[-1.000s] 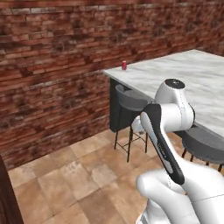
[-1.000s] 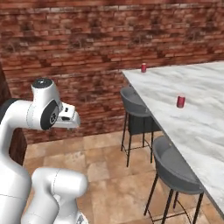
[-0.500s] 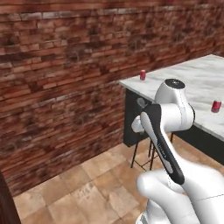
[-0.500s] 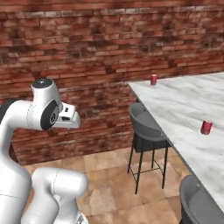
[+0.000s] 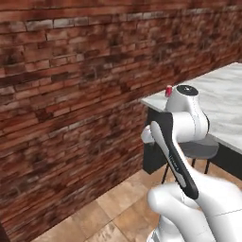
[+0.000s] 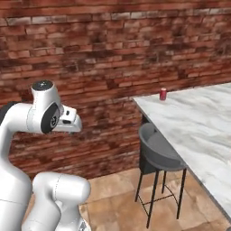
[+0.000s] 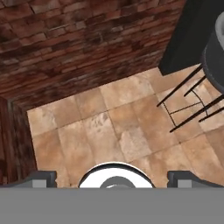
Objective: Four empty soda cans are scattered around the kitchen. Gather all the cans and cluster them next to the stove for recycling.
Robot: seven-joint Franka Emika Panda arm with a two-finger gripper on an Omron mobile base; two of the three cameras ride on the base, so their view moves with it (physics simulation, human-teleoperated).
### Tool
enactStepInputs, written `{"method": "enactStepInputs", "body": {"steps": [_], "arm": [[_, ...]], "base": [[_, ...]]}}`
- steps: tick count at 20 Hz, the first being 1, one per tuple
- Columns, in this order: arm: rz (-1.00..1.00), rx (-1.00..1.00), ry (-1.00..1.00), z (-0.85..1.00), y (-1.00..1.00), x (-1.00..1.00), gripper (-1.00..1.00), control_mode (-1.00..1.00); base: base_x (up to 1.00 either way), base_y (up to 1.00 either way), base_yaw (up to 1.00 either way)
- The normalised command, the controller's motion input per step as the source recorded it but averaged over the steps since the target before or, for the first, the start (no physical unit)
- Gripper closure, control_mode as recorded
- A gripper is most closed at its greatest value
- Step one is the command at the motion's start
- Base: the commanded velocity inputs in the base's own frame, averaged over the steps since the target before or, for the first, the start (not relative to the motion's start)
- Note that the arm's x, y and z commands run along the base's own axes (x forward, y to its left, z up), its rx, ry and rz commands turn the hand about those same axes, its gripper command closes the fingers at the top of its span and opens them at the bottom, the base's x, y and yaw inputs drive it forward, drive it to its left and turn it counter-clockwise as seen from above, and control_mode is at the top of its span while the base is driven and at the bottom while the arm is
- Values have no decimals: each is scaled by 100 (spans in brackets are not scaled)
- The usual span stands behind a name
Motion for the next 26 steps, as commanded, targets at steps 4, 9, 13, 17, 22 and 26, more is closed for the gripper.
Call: {"method": "enactStepInputs", "body": {"steps": [4, 9, 13, 17, 22, 26], "arm": [[0, 0, 0, 0, 0, 0, -100, 100], [0, 0, 0, 0, 0, 0, -100, 100], [0, 0, 0, 0, 0, 0, -100, 100], [0, 0, 0, 0, 0, 0, -100, 100], [0, 0, 0, 0, 0, 0, -100, 100], [0, 0, 0, 0, 0, 0, -100, 100]], "base": [[41, 8, -56], [18, 0, -73], [19, 0, -66], [21, 0, -65], [23, 2, -63], [27, 14, -55]]}}
